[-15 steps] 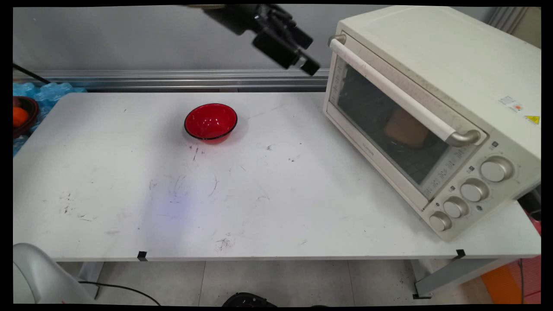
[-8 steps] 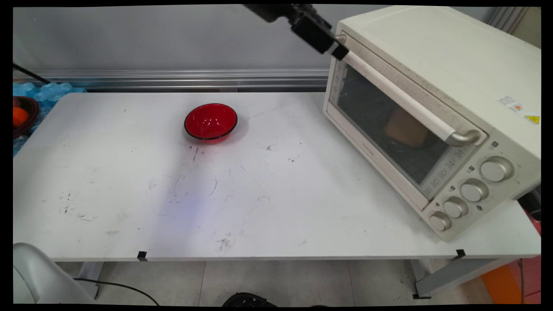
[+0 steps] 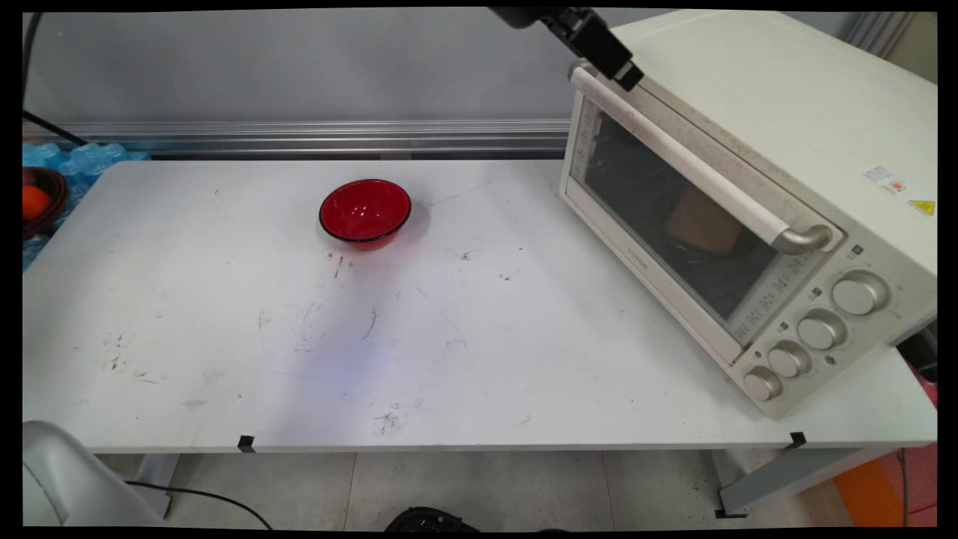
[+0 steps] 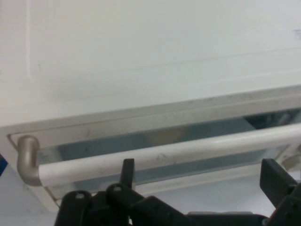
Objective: Open the oven
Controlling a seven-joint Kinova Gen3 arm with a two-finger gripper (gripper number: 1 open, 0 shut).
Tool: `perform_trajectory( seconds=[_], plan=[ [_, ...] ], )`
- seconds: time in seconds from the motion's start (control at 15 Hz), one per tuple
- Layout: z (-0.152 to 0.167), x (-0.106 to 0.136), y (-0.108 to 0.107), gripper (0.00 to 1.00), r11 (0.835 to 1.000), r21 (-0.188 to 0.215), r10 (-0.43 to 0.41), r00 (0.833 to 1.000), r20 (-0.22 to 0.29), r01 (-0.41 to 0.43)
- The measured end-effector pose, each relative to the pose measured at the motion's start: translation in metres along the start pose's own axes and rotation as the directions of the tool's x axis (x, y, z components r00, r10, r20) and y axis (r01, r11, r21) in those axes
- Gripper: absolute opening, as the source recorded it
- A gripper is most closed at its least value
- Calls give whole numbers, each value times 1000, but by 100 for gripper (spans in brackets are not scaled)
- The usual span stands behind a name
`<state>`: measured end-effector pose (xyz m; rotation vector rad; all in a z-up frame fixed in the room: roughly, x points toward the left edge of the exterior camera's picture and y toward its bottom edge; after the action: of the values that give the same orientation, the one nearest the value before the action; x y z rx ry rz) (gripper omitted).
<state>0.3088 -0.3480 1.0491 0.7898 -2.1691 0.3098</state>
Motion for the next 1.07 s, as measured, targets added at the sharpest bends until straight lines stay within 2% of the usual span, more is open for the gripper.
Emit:
perform_trajectory(
  seconds=[0.4, 0.47, 1.07],
  plan=[
    [27, 18, 4, 100, 997, 44, -64, 998, 30, 62],
    [30, 19, 5, 0, 996, 49, -72, 997, 35, 70],
    [65, 34, 18, 0, 991, 106, -88, 993, 76, 80]
  ],
)
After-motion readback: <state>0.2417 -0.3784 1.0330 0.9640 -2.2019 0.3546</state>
